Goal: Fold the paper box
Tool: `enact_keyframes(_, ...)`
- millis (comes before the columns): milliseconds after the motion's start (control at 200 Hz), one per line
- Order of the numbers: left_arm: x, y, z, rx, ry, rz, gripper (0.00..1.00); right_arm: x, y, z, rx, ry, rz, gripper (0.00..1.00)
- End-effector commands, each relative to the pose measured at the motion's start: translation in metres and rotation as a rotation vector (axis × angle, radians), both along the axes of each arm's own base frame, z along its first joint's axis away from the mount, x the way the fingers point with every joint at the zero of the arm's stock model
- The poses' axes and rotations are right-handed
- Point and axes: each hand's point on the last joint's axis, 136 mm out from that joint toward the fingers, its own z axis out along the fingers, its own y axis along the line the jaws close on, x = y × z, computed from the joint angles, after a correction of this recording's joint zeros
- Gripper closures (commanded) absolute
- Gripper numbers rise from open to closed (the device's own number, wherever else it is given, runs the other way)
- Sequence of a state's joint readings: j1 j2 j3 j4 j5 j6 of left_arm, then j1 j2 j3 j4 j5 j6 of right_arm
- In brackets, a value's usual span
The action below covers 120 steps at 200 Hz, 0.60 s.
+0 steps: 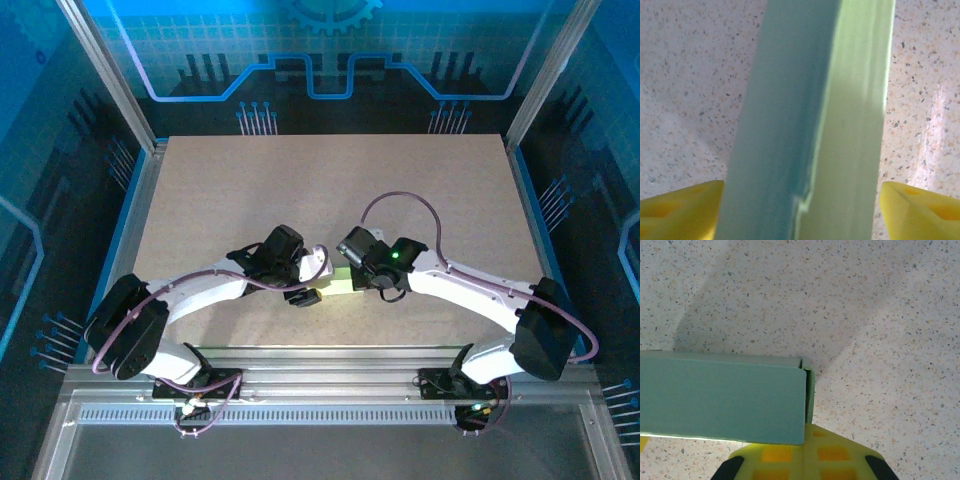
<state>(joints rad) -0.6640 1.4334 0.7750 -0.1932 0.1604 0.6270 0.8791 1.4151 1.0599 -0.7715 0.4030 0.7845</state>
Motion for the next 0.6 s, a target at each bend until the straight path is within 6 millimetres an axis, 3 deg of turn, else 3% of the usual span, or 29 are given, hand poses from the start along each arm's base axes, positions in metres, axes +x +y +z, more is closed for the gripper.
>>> enact_keyframes(0,-0.002,-0.002,0.017,-0.042,-0.046,0.0,0.06,-0.001,-0.008,0.003,-0.034,0.024,-0.009,1.0)
enact_keyframes(35,-0.002,-0.002,0.022,-0.057,-0.056,0.003,0.01,0.0,-0.008,0.005,-0.032,0.017,-0.011,1.0)
enact_keyframes(360,-0.014,0.012,0.082,-0.267,-0.122,0.154,0.01,0.005,-0.009,0.011,-0.042,-0.007,-0.021,1.0)
enact_keyframes(495,-0.013,0.032,0.113,-0.415,-0.094,0.383,0.01,0.007,-0.009,0.012,-0.048,-0.008,-0.019,1.0)
enact_keyframes(595,-0.017,0.055,0.124,-0.426,-0.011,0.554,0.01,0.008,-0.009,0.013,-0.05,-0.011,-0.019,1.0)
